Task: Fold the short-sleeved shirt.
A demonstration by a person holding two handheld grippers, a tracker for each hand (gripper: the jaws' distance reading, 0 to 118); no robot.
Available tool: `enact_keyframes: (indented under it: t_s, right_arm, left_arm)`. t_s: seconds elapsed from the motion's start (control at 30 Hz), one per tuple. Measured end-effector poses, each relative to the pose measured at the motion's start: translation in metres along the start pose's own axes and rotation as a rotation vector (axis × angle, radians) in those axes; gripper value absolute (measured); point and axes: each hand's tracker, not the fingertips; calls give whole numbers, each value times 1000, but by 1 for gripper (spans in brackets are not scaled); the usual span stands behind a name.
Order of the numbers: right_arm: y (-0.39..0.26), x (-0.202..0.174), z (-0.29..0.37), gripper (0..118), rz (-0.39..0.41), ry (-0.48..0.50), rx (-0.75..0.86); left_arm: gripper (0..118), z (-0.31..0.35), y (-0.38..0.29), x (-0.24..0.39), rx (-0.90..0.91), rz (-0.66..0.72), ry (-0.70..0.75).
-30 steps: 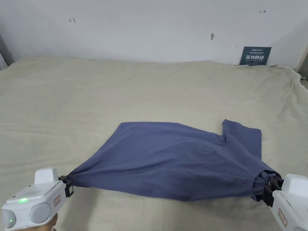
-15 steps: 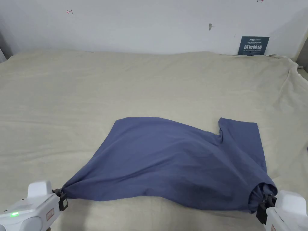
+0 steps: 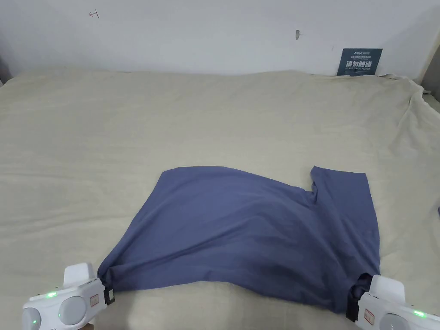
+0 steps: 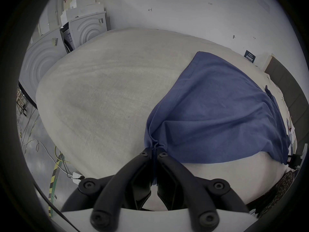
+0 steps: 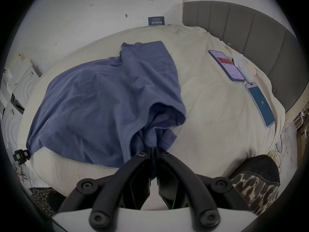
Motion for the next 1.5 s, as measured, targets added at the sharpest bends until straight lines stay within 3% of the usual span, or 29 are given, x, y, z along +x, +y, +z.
enact_keyframes:
  t_s: [0.03, 0.1, 0.13, 0.17, 0.2, 0.23, 0.67, 0.77, 0.83, 0.93, 0.97, 1.0, 1.3, 1.5]
  right_arm:
    - [0, -4, 5, 4, 0, -1, 0]
    - [2, -7, 14, 19, 0, -15, 16]
    - [4, -9, 20, 38, 6, -24, 28]
    - [7, -10, 28, 68, 7, -33, 54]
    - [10, -12, 34, 85, 12, -48, 84]
    - [14, -14, 43, 90, 20, -45, 118]
    - [73, -41, 175, 87, 134, -2, 661]
    - [74, -47, 189, 76, 152, -6, 711]
    - [81, -21, 167, 61, 162, -17, 739]
    - [80, -18, 164, 13, 171, -26, 773]
    - [80, -17, 162, 2, 171, -25, 780]
    - [81, -15, 161, 2, 170, -17, 787]
    - [97, -11, 140, 0, 160, 19, 778]
    - [118, -16, 114, 0, 164, 1, 749]
  left_arm:
    - [11, 2, 2, -1, -5, 12, -8]
    - [41, 6, 6, -2, -21, 45, -12]
    - [65, 10, 9, -2, -17, 61, -23]
    - [86, 16, 11, 0, -12, 67, -23]
    - [95, 23, 15, 2, 2, 74, -28]
    - [98, 32, 19, 6, 51, 79, -46]
    - [98, 144, 89, 75, 486, -15, -173]
    - [95, 153, 91, 93, 566, -90, -166]
    - [84, 158, 89, 103, 609, -140, -171]
    - [29, 160, 87, 110, 648, -166, -232]
    - [10, 159, 87, 110, 647, -161, -275]
    - [4, 157, 88, 110, 639, -150, -295]
    - [0, 120, 121, 126, 544, -194, -335]
    - [0, 65, 184, 142, 443, -240, -354]
